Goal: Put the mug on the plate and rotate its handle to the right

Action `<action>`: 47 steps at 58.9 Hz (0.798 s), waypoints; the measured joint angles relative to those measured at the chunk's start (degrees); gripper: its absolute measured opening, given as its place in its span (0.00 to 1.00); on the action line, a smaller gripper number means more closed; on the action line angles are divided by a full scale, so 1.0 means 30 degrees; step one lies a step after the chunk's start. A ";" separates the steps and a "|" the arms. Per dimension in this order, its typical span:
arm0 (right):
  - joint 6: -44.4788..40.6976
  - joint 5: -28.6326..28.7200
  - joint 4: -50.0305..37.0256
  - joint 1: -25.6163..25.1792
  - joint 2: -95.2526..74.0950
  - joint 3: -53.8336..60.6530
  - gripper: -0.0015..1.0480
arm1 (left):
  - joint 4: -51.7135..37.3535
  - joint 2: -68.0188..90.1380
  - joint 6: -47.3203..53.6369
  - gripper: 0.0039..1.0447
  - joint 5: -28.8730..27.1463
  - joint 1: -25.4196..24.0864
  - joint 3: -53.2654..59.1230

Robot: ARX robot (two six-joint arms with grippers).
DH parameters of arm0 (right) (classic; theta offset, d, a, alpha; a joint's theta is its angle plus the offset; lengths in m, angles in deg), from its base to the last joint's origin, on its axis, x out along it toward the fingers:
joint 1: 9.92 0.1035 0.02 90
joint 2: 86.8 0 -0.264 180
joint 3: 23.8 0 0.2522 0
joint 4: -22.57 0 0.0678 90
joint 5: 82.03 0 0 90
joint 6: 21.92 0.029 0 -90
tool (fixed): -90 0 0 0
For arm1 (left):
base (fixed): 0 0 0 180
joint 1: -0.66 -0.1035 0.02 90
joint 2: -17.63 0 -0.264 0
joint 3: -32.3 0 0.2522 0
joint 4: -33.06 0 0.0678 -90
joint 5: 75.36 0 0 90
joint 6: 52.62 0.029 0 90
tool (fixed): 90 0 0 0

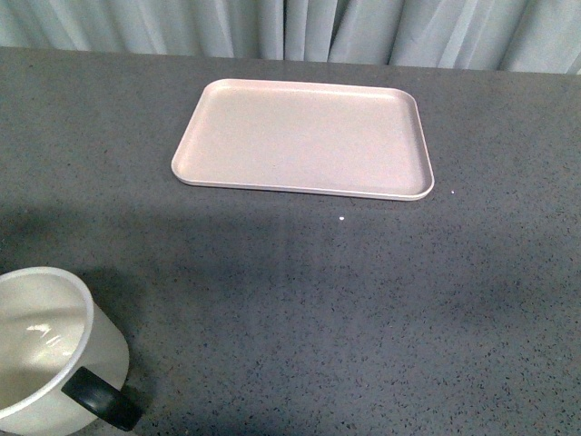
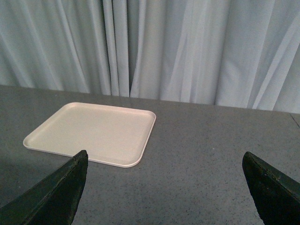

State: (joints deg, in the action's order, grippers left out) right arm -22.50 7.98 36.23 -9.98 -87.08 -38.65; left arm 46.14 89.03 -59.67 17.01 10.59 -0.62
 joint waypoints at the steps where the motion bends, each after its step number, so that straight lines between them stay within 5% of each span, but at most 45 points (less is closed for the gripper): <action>1: 0.0007 0.0000 0.0000 0.0000 0.0000 0.0000 0.91 | 0.0022 0.0000 -0.0131 0.02 -0.0036 0.0087 -0.0051; 27: 0.0000 0.0000 0.0000 0.0000 0.0000 0.0000 0.91 | 0.0984 0.2455 -0.1428 0.02 -0.1005 0.2565 -0.5224; 47: 0.0007 0.0000 0.0000 0.0000 0.0000 0.0000 0.91 | 0.1829 0.9981 -0.1355 0.02 -0.0270 0.2754 -1.4630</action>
State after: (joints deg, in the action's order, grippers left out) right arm -22.47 7.98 36.23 -9.98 -87.08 -38.65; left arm 51.62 118.97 -63.74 16.20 18.86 -44.51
